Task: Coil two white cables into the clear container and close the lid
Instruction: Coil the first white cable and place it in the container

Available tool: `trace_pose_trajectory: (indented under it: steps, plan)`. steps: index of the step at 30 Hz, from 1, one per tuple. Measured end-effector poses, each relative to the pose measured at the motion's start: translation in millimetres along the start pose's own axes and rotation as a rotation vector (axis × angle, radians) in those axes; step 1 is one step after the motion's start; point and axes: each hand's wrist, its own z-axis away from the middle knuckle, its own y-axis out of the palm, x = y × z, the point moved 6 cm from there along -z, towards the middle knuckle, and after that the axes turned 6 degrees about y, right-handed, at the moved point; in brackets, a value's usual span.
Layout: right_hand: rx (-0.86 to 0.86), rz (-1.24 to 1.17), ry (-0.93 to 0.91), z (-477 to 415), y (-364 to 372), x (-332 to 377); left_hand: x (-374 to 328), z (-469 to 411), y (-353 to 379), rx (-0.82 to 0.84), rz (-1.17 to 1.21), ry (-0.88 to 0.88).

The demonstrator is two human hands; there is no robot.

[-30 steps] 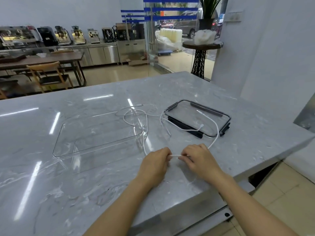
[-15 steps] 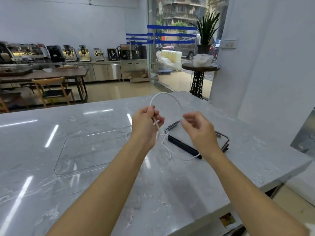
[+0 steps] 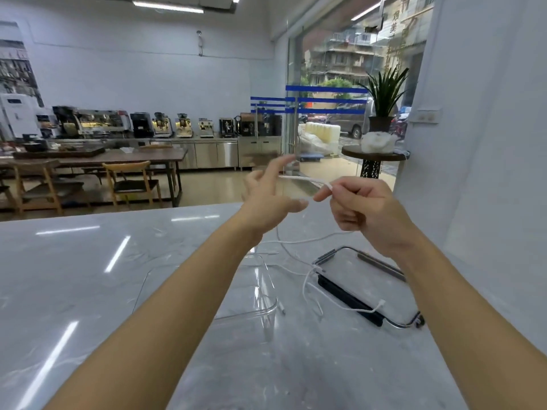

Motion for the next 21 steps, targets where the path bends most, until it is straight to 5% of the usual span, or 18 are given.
trace_pose_trajectory:
  steps: [3,7,10,12,15,17,21]
  plan:
    - [0.044,-0.112,-0.063,-11,-13,22,-1,-5,-14,-0.079,-0.339,0.139]
    - [-0.033,-0.31,-0.155,-20,-46,36,19,-13,-34,0.025,-0.161,0.122]
    - [-0.292,-0.365,-0.112,-26,-88,19,46,-16,-54,0.084,-0.08,0.052]
    - [-0.524,-0.078,0.03,-28,-113,-7,58,-15,-64,0.092,0.04,0.012]
    - [-0.685,0.819,0.305,-29,-120,-35,62,-12,-66,0.126,0.062,-0.005]
    - [-0.53,1.071,0.185,-36,-85,-37,55,-11,-55,0.192,0.029,0.029]
    - [-0.131,1.103,-0.14,-47,9,-33,30,-8,-29,0.246,0.018,0.121]
